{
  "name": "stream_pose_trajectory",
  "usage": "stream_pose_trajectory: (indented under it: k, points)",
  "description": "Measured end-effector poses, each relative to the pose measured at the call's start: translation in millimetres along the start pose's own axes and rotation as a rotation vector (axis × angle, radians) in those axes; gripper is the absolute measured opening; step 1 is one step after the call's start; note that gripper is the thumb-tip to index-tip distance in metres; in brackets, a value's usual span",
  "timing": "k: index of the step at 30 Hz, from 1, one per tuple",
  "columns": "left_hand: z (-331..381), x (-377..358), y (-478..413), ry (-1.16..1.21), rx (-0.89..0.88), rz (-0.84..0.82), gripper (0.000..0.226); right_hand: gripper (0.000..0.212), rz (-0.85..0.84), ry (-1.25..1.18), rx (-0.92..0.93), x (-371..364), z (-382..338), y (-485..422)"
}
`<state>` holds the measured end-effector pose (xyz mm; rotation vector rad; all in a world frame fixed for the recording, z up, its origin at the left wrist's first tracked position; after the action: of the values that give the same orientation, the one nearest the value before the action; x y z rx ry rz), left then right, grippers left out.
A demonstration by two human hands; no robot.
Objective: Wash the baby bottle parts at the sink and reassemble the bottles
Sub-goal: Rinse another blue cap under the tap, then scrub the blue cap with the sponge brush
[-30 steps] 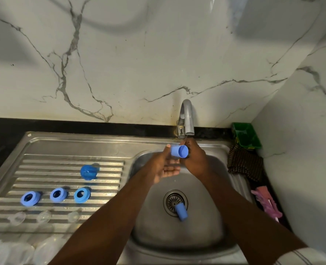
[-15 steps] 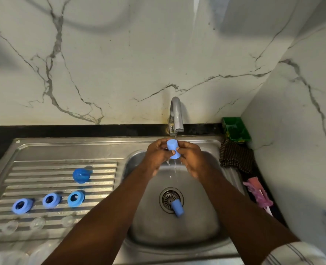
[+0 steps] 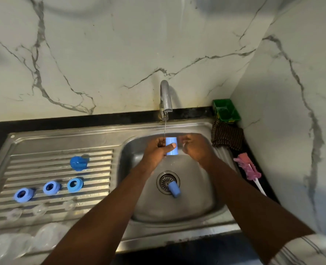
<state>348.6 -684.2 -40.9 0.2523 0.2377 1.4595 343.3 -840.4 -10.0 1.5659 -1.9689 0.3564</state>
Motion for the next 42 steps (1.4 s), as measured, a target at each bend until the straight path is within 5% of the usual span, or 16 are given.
stream_pose_trajectory:
  k: [4,8,15,20,30,36,42]
  points:
    - [-22,-12,17,0.019,0.061,-0.02,0.018,0.022,0.4,0.092,0.229,52,-11,38]
    - [-43,-30,33,-0.068,0.097,-0.064,0.021,0.031,0.099,0.37,0.179,38,39,60]
    - [-49,-58,53,-0.157,0.124,-0.128,0.022,0.026,0.43,0.584,-0.058,153,116,106]
    - [-52,-74,62,-0.111,0.15,-0.156,0.014,0.019,0.39,0.65,-0.315,176,174,135]
    - [-35,-66,77,-0.035,0.034,-0.14,0.035,0.013,0.318,0.753,-0.374,181,196,139]
    - [-1,-23,84,-0.026,-0.134,-0.078,0.043,0.012,0.413,0.362,-0.259,170,173,138]
    - [27,37,88,-0.132,-0.25,0.14,0.053,0.007,0.348,-0.027,0.014,123,73,118]
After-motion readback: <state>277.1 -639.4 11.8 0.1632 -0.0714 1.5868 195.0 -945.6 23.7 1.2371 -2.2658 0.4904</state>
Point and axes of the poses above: each hand's wrist, its own y-axis away from the middle knuckle, its own x-axis out of the back of the hand, z = x × y, the point moved 9 cm from there along -y, towards the middle knuckle, and after that the axes turned 7 degrees about z, right-handed, at the moved point
